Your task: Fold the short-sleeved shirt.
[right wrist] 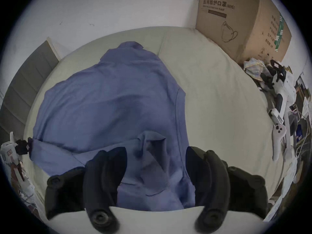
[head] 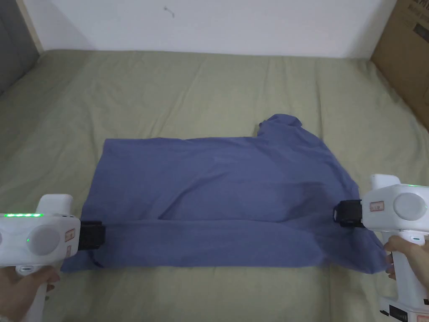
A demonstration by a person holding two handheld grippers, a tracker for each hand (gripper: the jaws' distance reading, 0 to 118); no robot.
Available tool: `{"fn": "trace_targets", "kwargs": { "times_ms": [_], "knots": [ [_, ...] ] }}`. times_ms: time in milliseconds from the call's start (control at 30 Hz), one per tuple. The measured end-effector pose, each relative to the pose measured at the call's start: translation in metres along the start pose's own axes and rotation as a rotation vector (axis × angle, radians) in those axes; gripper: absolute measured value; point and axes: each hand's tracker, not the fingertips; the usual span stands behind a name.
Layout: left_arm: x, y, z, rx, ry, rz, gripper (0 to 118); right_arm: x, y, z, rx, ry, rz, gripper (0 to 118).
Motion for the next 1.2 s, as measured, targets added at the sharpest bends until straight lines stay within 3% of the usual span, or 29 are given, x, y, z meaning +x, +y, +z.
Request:
{"fn": "trace_targets", "kwargs": {
  "times_ms": [133,267,300,333,367,400,433,467,567,667,700,733,767,867,1067,1133,1167,1200],
  "knots": [
    [-0.011,-0.006,0.031,0.058,-0.008,0.04,107,0.002,-0.005,0.028,0.059,-0.018,0.022,78],
    [-0.02,-0.026,0.072,0.125,-0.053,0.067,106,0.001,-0.019,0.064,0.117,0.048,0.029,74],
    [-0.023,-0.033,0.081,0.125,-0.068,0.074,95,0.0,-0.025,0.071,0.124,0.055,0.031,62],
    [-0.024,-0.04,0.087,0.116,-0.099,0.092,75,-0.004,-0.03,0.077,0.129,0.07,0.041,48],
    [-0.024,-0.049,0.093,0.114,-0.127,0.113,44,-0.007,-0.038,0.082,0.134,0.074,0.043,31],
    [-0.024,-0.057,0.096,0.097,-0.152,0.131,6,-0.009,-0.046,0.087,0.14,0.079,0.043,13],
    [-0.027,-0.064,0.093,0.084,-0.158,0.139,4,-0.011,-0.055,0.089,0.145,0.084,0.041,2],
    [-0.025,-0.074,0.094,0.096,-0.139,0.144,0,-0.015,-0.063,0.089,0.146,0.089,0.035,1],
    [-0.026,-0.095,0.085,0.057,-0.147,0.152,0,-0.02,-0.091,0.086,0.112,0.138,0.01,1],
    [-0.026,-0.1,0.08,0.049,-0.153,0.157,0,-0.027,-0.109,0.079,0.068,0.128,0.013,1],
    [-0.028,-0.098,0.08,0.058,-0.146,0.157,13,-0.027,-0.112,0.078,0.061,0.133,0.008,1],
    [-0.031,-0.093,0.077,0.064,-0.138,0.161,40,-0.024,-0.114,0.073,0.055,0.14,0.006,1],
    [-0.035,-0.086,0.073,0.052,-0.14,0.183,40,-0.023,-0.115,0.07,0.052,0.143,0.007,1],
    [-0.038,-0.071,0.059,0.066,-0.141,0.226,82,-0.024,-0.116,0.068,0.044,0.131,0.01,1],
    [-0.034,-0.052,0.014,-0.005,-0.098,0.239,82,-0.02,-0.117,0.069,0.035,0.135,-0.011,1],
    [-0.032,-0.055,-0.003,-0.035,-0.13,0.23,75,-0.018,-0.119,0.069,0.031,0.135,-0.013,1],
    [-0.028,-0.056,-0.003,-0.021,-0.068,0.186,70,-0.017,-0.12,0.068,0.03,0.133,-0.014,1],
    [-0.025,-0.057,-0.001,0.006,-0.059,0.148,59,-0.015,-0.12,0.068,0.029,0.123,-0.016,1]
  ]
}}
